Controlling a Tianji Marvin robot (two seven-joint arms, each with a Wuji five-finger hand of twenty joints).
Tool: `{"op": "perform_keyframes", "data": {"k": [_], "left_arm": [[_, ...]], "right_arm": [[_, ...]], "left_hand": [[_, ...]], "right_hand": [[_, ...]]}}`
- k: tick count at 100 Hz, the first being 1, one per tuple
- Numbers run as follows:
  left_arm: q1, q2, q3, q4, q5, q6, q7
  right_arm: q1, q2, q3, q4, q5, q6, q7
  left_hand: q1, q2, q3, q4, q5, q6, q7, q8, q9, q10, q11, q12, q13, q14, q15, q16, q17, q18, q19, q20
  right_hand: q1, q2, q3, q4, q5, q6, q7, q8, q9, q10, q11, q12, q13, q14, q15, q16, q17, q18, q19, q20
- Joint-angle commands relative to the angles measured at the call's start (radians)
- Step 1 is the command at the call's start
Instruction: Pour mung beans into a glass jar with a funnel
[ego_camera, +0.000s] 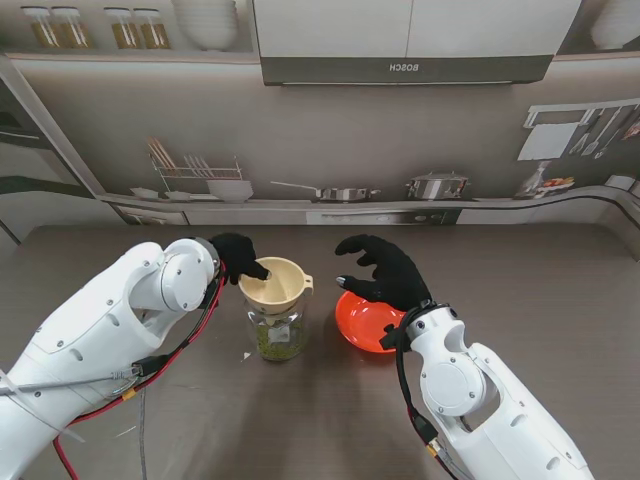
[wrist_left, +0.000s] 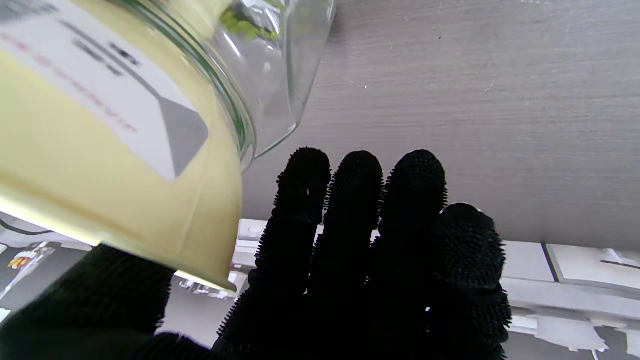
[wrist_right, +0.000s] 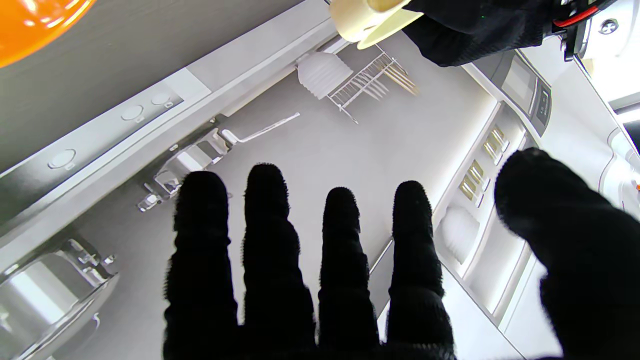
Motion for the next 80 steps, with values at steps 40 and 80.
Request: {"op": "perform_keyframes", "data": {"k": [40, 80], "left_arm": [[0.005, -0.013, 0.005, 0.024, 0.013, -0.066, 0.016], [0.073, -0.035, -0.056, 0.04, 0.033, -0.122, 0.17]], "right_arm": [[-0.003, -0.004, -0.006, 0.001, 0.012, -0.001, 0.021], [-0.003, -0.006, -0.007, 0.006, 0.023, 0.003, 0.022]], "left_hand": [[0.068, -0.142, 0.172, -0.027, 0.063, -0.123, 0.381, 0.006, 0.147, -0.11, 0.211, 0.202, 0.152, -0.071, 0.24, 0.072, 0.108, -0.006, 0.21, -0.052], [0.101, -0.165, 0.226, -0.027, 0.064, -0.105, 0.445, 0.0, 0.143, -0.093, 0.29, 0.273, 0.176, -0.078, 0.335, 0.105, 0.142, -0.024, 0.273, -0.039]], "right_hand": [[-0.018, 0.029, -0.012, 0.025, 0.016, -0.005, -0.008, 0.028, 0.008, 0.007, -0.004, 0.009, 0.012, -0.007, -0.004, -0.002, 0.001, 0.02, -0.008, 0.019], [-0.022, 0.059, -0.014, 0.028, 0.024, 0.004, -0.008, 0.028, 0.012, 0.011, -0.001, 0.009, 0.016, -0.013, 0.0, -0.001, 0.003, 0.018, -0.002, 0.02]]}}
